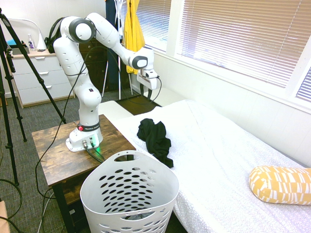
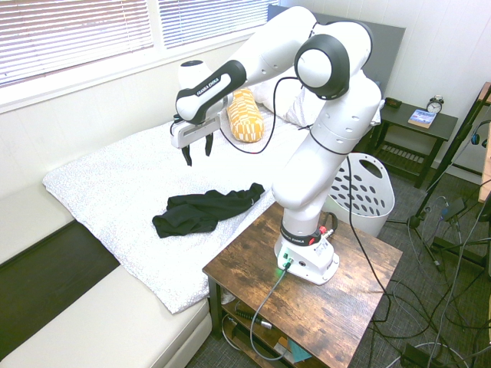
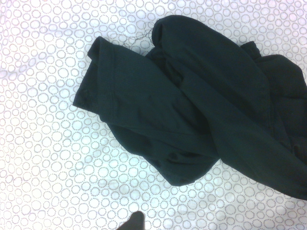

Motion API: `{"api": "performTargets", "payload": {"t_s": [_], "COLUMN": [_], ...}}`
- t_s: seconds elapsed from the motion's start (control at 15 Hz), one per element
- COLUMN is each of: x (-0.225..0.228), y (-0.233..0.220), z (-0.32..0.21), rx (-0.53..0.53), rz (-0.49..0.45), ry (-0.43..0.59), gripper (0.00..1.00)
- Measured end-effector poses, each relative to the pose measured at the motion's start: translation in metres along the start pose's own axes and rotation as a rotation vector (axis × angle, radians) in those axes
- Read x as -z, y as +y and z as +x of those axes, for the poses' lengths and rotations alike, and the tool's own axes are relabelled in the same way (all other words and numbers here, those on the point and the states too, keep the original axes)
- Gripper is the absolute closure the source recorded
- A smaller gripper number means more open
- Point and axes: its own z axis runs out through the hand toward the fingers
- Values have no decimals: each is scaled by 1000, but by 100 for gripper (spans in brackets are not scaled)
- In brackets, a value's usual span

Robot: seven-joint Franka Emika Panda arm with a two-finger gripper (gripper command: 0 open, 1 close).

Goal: Put my clothes in the laundry bag

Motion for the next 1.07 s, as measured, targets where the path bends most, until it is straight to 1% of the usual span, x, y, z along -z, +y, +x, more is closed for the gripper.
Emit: {"api": "performTargets", "payload": {"t_s": [0.13,0.27,0.47,0.53,0.6,0.8,0.93,1.07], "x": [0,-5,-27,-37,-50,-97,-129,-158], "y": [-2,-7,-17,-19,-20,-32,-43,-54], "z": [0,-3,1,8,17,41,54,65], "rx": [13,35,149,166,168,113,72,61], "rz": [9,-1,-13,-8,-7,-14,-21,-34], "ry": [1,-3,-37,-46,-53,-69,-115,-150], "gripper": [0,0,0,0,0,0,0,0]}}
